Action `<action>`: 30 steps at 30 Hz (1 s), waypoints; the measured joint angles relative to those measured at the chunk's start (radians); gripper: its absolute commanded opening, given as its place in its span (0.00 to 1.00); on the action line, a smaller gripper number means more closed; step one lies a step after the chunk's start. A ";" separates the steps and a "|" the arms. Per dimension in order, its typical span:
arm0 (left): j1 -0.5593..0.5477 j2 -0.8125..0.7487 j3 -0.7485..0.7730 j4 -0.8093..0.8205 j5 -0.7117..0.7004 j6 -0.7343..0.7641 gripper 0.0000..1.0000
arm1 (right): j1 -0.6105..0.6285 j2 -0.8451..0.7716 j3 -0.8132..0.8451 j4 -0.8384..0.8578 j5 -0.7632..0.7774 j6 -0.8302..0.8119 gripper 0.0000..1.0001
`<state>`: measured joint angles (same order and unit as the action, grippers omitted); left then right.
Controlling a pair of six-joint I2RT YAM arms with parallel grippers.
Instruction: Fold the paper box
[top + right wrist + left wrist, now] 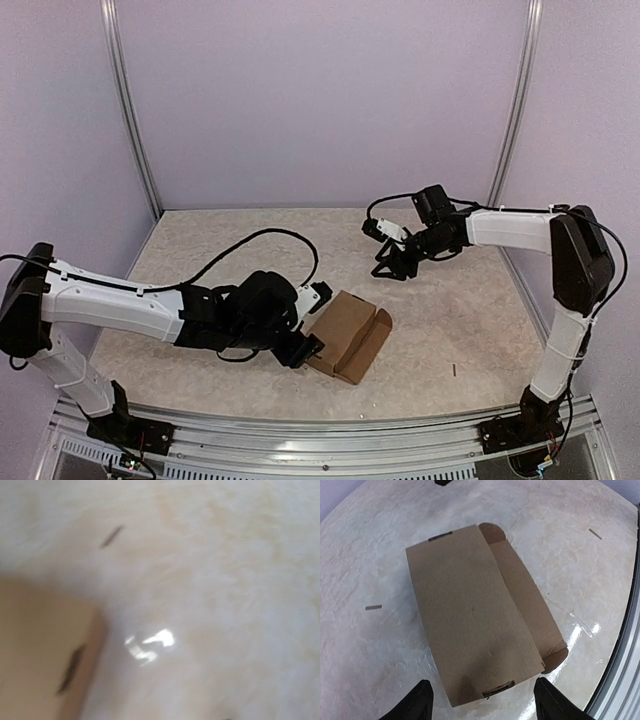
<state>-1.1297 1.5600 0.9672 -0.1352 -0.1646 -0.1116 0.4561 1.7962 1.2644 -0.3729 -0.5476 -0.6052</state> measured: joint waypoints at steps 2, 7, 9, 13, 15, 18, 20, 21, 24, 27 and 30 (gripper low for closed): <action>-0.016 -0.009 -0.044 -0.041 -0.042 -0.047 0.68 | 0.012 0.066 0.068 0.017 0.028 0.028 0.45; -0.016 0.035 -0.088 -0.122 -0.116 -0.091 0.68 | 0.060 0.173 0.172 0.026 0.088 0.056 0.45; -0.016 0.074 -0.084 -0.131 -0.141 -0.090 0.68 | 0.079 0.195 0.176 0.022 0.102 0.057 0.44; -0.008 0.167 -0.053 -0.137 -0.171 -0.065 0.68 | 0.109 0.209 0.169 -0.007 0.127 0.056 0.44; 0.001 0.203 -0.028 -0.130 -0.183 -0.048 0.68 | 0.117 0.206 0.154 -0.015 0.140 0.056 0.43; 0.031 0.227 0.007 -0.135 -0.195 -0.008 0.68 | 0.123 0.187 0.103 -0.023 0.178 0.048 0.43; 0.060 0.238 0.015 -0.129 -0.208 0.018 0.68 | 0.117 0.153 0.059 -0.040 0.197 0.039 0.43; 0.080 0.243 0.019 -0.120 -0.209 0.034 0.68 | 0.113 0.128 0.029 -0.053 0.206 0.033 0.43; 0.161 0.251 0.023 -0.087 -0.209 0.089 0.68 | 0.111 0.053 -0.043 -0.094 0.220 0.018 0.43; 0.229 0.267 0.062 -0.042 -0.190 0.130 0.67 | 0.118 -0.012 -0.099 -0.121 0.214 0.018 0.44; 0.247 0.292 0.129 -0.003 -0.171 0.153 0.67 | 0.123 -0.064 -0.132 -0.144 0.220 0.019 0.45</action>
<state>-0.8825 1.8523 1.0966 -0.1379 -0.3359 0.0418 0.5789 1.7321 1.1324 -0.5167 -0.3279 -0.5861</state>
